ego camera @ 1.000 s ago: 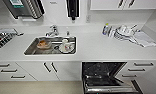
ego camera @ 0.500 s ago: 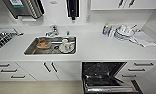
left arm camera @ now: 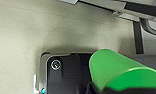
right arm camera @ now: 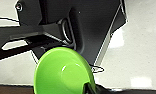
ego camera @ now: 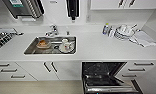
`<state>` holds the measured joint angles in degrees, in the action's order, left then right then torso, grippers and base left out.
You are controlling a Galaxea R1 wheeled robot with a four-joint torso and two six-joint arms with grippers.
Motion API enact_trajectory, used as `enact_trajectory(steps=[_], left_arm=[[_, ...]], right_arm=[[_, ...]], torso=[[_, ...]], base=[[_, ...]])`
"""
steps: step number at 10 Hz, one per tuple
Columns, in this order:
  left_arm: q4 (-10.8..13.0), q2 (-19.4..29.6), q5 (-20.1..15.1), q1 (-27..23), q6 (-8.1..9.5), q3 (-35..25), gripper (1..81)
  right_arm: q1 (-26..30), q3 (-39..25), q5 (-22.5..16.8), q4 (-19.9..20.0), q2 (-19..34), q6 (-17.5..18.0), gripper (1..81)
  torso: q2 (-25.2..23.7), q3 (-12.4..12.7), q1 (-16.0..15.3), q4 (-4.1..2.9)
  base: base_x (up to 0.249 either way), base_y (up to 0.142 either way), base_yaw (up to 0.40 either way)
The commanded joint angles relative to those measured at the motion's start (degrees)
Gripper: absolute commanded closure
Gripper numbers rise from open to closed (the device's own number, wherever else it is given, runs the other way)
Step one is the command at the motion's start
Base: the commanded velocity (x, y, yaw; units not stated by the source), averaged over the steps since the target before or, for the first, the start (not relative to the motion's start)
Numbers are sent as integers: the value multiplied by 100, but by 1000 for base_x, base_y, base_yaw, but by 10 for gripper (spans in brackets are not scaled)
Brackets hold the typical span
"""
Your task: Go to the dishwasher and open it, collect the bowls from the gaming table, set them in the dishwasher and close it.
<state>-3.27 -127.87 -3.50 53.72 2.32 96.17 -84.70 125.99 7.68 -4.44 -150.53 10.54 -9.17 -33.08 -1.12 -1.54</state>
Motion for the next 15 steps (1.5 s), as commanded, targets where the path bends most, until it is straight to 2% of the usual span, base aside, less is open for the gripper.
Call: enact_trajectory(steps=[1,2,4,6,8,10,12,15], left_arm=[[-200,262,-1792,-1823,50,-477,811],[-227,105,-1952,-2131,50,-415,811],[-287,-98,-1970,-2773,58,-432,811],[-701,-458,-2207,-3529,76,-432,811],[-746,-960,-2225,-3855,94,-406,811],[-719,-1487,-2225,-4014,217,-231,811],[-728,-1971,-2489,-4207,234,42,811],[-719,-2541,-2646,-4558,357,305,811]], right_arm=[[62,-111,-434,-13,126,9,811],[71,-120,-443,-22,126,9,811],[80,-119,-408,-39,117,9,811],[133,-128,-416,-22,82,9,811],[141,-93,-408,-31,55,9,811],[177,-120,-416,-40,38,9,811],[185,-93,-425,-40,12,0,811],[185,-120,-416,-48,-15,-9,811]], torso=[[-2,2,0,0],[0,0,0,0],[5,-5,-2,0],[7,-7,-5,0],[9,-9,-6,0],[13,-9,-11,0],[13,-11,-13,0],[15,-15,-17,0]], base=[[0,0,0],[0,0,0],[0,0,0],[0,0,0],[0,0,0],[0,0,0],[0,0,0],[0,0,0]])
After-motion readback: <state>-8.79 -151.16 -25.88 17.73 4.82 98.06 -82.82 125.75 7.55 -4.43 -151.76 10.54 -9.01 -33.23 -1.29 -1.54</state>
